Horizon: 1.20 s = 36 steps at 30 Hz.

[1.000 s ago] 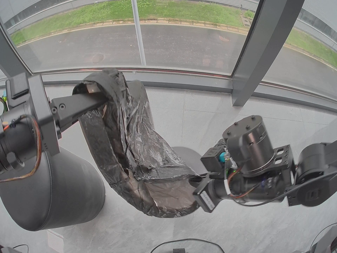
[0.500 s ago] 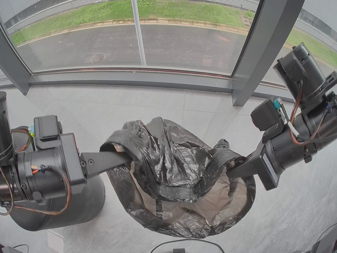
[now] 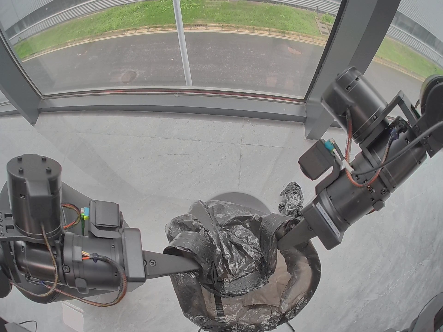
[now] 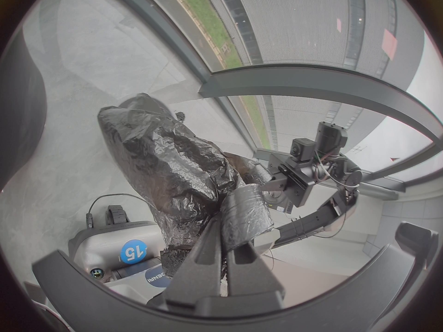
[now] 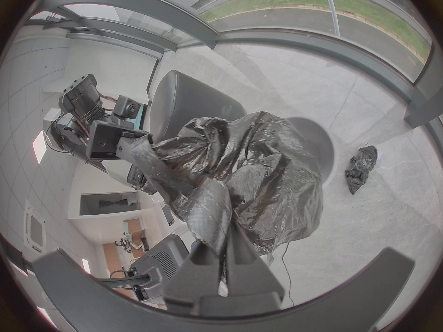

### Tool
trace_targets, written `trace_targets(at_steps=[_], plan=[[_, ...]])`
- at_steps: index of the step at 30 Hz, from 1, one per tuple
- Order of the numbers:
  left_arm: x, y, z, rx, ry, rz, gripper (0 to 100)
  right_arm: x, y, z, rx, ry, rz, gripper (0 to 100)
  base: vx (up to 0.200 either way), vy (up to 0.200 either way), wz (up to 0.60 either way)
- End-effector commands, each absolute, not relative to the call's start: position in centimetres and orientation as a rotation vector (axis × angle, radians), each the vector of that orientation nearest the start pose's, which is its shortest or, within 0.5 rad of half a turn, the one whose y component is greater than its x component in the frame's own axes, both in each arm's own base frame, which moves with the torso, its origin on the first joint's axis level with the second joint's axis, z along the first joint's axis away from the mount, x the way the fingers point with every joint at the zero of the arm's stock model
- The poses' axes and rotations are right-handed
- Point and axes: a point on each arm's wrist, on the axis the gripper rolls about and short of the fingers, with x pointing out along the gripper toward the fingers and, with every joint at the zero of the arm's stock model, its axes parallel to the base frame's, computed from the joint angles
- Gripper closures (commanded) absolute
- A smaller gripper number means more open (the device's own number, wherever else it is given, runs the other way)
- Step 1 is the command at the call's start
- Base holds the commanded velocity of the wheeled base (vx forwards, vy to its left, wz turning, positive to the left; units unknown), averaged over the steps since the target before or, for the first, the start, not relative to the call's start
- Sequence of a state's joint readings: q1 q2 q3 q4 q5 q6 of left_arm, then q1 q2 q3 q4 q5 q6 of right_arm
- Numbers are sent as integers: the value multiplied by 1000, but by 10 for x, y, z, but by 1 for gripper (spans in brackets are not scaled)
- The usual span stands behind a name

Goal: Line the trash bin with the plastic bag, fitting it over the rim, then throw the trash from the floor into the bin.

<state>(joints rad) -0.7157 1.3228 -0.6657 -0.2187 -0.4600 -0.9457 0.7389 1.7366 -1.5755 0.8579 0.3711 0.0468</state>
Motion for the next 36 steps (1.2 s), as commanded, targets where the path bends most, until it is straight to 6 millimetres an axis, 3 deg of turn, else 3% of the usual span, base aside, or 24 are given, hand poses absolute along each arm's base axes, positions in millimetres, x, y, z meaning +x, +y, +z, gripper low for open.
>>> trace_targets(at_steps=[1,7,12,17,25,31,36], plan=[[162,-145,179,-755,1053,-768,100,214,205,241,-158,1135,996,100,0,0,0],[158,-144,179,-763,1097,-837,100,206,193,254,-151,1141,983,100,0,0,0],[162,-147,172,-762,1152,-855,100,208,188,248,-162,1194,961,100,0,0,0],[180,-151,157,-773,1210,-844,100,219,188,236,-149,1228,928,100,0,0,0],[225,-151,136,-819,1142,-785,100,254,192,219,-102,1160,896,100,0,0,0],[257,-147,124,-847,1135,-716,100,277,203,199,-60,1139,926,100,0,0,0],[269,-141,122,-846,1107,-698,100,294,217,177,-57,1133,938,100,0,0,0]])
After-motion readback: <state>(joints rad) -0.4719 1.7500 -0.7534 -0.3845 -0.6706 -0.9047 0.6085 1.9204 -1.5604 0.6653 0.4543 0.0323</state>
